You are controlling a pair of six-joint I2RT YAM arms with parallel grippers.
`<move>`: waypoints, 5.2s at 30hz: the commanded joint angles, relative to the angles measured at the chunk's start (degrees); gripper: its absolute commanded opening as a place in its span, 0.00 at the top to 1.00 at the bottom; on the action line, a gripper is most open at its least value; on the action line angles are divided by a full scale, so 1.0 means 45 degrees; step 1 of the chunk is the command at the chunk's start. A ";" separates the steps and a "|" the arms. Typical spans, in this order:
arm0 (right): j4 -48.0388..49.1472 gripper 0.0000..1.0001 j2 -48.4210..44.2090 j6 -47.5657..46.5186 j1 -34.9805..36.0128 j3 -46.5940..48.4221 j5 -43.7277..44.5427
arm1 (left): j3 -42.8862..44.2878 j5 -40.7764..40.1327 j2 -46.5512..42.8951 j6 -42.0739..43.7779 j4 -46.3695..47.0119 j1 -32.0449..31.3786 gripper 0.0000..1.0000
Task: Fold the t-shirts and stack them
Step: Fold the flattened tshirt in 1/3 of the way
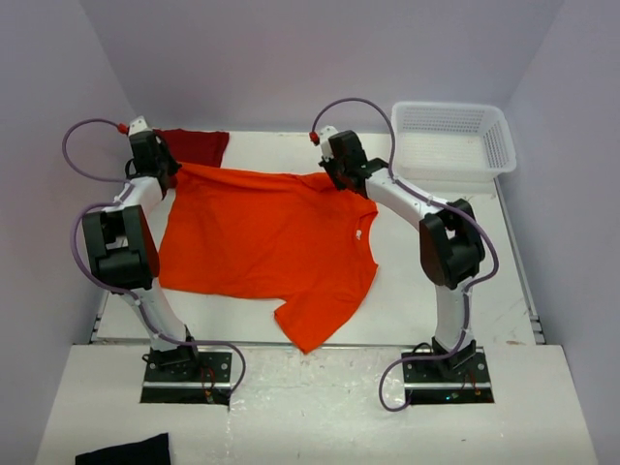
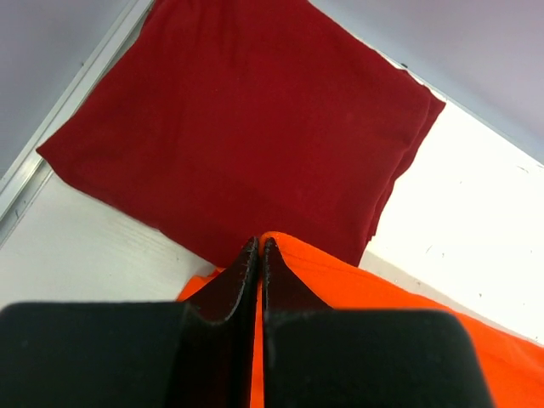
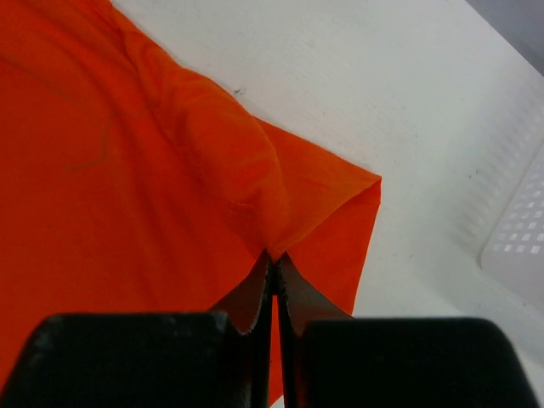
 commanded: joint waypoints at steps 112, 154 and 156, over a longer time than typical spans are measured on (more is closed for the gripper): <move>-0.4555 0.23 -0.2454 0.7614 0.1803 -0.0854 0.3762 | -0.0911 -0.0257 -0.3526 -0.0514 -0.3678 -0.2327 1.00; -0.0805 0.90 -0.4128 0.7245 -0.0684 -0.4716 -0.1948 | -0.2001 -0.1797 -0.3653 -0.1802 -0.4206 -0.3636 1.00; -0.0845 0.70 -0.5295 0.7303 -0.0292 -0.5224 -0.2065 | -0.2315 -0.1896 -0.4223 -0.1861 -0.4264 -0.3655 1.00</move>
